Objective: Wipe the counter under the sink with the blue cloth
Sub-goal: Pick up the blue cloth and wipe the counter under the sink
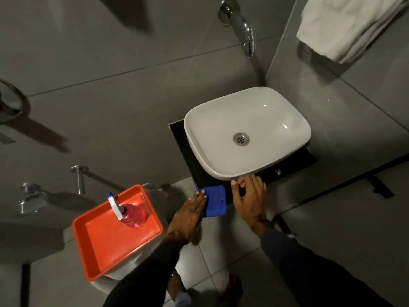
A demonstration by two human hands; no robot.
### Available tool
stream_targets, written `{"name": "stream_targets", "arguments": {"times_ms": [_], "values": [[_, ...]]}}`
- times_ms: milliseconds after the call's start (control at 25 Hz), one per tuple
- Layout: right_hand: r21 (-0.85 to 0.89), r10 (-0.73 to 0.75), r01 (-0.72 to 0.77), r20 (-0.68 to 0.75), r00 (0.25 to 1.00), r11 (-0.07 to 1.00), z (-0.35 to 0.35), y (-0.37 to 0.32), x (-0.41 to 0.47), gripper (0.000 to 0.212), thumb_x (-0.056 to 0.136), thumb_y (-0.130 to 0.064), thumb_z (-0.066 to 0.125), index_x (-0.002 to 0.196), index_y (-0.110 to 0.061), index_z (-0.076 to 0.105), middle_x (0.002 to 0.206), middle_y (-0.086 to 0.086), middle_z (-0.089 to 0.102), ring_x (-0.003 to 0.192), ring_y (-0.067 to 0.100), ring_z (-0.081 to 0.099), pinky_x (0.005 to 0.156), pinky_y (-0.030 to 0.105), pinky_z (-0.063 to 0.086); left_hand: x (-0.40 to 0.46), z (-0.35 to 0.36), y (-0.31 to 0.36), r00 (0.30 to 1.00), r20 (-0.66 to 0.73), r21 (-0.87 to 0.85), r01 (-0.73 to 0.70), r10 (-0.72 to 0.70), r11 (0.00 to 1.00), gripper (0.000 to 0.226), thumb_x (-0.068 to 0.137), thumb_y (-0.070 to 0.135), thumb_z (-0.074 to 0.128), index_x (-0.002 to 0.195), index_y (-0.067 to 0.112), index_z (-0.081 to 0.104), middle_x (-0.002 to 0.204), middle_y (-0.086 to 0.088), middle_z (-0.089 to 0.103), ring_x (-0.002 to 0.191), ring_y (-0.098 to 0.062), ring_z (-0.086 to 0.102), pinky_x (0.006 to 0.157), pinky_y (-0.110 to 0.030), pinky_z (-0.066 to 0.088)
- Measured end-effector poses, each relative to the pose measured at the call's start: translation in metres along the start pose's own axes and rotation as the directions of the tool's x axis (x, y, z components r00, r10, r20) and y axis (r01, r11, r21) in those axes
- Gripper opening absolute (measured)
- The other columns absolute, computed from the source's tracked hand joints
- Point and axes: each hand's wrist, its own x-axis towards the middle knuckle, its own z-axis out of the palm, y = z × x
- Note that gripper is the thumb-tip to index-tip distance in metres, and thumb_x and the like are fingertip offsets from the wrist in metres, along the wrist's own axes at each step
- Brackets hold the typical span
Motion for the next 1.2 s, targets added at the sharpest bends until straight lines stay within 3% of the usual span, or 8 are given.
{"name": "stream_targets", "arguments": {"times_ms": [120,240,320,440,520,720,1000,1200], "values": [[-0.051,0.004,0.005,0.162,0.987,0.999,0.023,-0.015,-0.055,0.010,0.089,-0.025,0.060,0.091,-0.016,0.062,0.088,0.002,0.060,0.083,0.024,0.057,0.075,0.041,0.049,0.013,-0.029,-0.033,0.999,-0.036,-0.044,0.005,-0.007,0.999,0.073,0.092,0.014,0.039,0.158,0.012,0.008,0.167,-0.007,0.002,0.156,-0.032,0.013,0.126,-0.029,-0.003],[-0.180,0.106,-0.042,0.368,0.924,0.983,0.066,-0.035,-0.086,0.046,0.087,-0.030,0.049,0.126,-0.009,0.061,0.122,0.012,0.067,0.110,0.030,0.065,0.098,0.042,0.054,0.045,-0.069,-0.038,0.990,-0.140,-0.068,-0.013,0.003,0.998,0.064,0.100,0.016,0.030,0.160,0.011,0.008,0.170,-0.008,0.002,0.157,-0.026,0.000,0.128,-0.035,0.003],[-0.231,0.184,-0.087,0.441,0.878,0.969,0.083,-0.033,-0.093,0.062,0.087,-0.034,0.048,0.143,-0.005,0.050,0.146,0.013,0.055,0.137,0.030,0.051,0.119,0.040,0.035,0.069,-0.091,-0.032,0.984,-0.173,-0.069,-0.058,0.045,0.996,0.060,0.106,0.023,0.030,0.160,0.011,0.008,0.170,-0.007,0.003,0.157,-0.023,-0.004,0.128,-0.035,0.002],[-0.312,0.157,0.013,0.512,0.844,0.950,0.081,-0.017,-0.106,0.077,0.090,-0.045,0.046,0.158,-0.016,0.024,0.167,0.004,0.020,0.156,0.023,0.014,0.124,0.042,0.006,0.096,-0.107,-0.025,0.985,-0.135,-0.013,-0.112,0.110,0.994,0.064,0.108,0.034,0.030,0.161,0.011,0.003,0.170,-0.007,-0.001,0.157,-0.024,-0.006,0.128,-0.037,0.000],[-0.317,0.155,0.036,0.558,0.815,0.948,0.075,-0.011,-0.108,0.081,0.092,-0.051,0.041,0.160,-0.025,0.007,0.170,-0.002,-0.001,0.157,0.018,-0.005,0.125,0.046,-0.003,0.110,-0.108,-0.022,0.986,-0.095,0.021,-0.133,0.134,0.991,0.067,0.107,0.038,0.028,0.160,0.010,0.000,0.170,-0.008,-0.004,0.157,-0.025,-0.008,0.127,-0.039,0.001],[-0.304,0.143,0.080,0.644,0.751,0.949,0.064,0.013,-0.098,0.082,0.093,-0.061,0.038,0.159,-0.034,-0.001,0.168,-0.016,-0.012,0.154,0.005,-0.016,0.121,0.065,-0.003,0.128,-0.102,-0.020,0.996,-0.035,0.088,-0.084,0.087,0.993,0.072,0.102,0.045,0.019,0.159,0.002,0.006,0.169,-0.016,-0.003,0.156,-0.031,-0.007,0.127,-0.050,0.010],[-0.272,0.069,0.152,0.659,0.749,0.950,0.022,0.083,-0.056,0.083,0.092,-0.071,0.032,0.159,-0.034,0.000,0.168,-0.018,-0.011,0.155,0.006,-0.012,0.116,0.072,-0.006,0.129,-0.100,-0.019,0.988,-0.083,0.143,-0.119,0.131,0.983,0.068,0.104,0.035,0.028,0.156,-0.007,0.012,0.167,-0.025,0.008,0.156,-0.040,0.003,0.123,-0.059,0.019],[-0.315,0.077,0.177,0.651,0.755,0.932,-0.017,0.152,-0.009,0.087,0.087,-0.069,0.040,0.159,-0.035,0.004,0.168,-0.019,-0.006,0.155,0.005,-0.006,0.115,0.074,-0.003,0.128,-0.097,-0.017,0.985,-0.116,0.155,-0.109,0.128,0.982,0.068,0.104,0.035,0.026,0.156,-0.007,0.012,0.167,-0.023,0.007,0.156,-0.038,0.002,0.125,-0.055,0.013]]}}
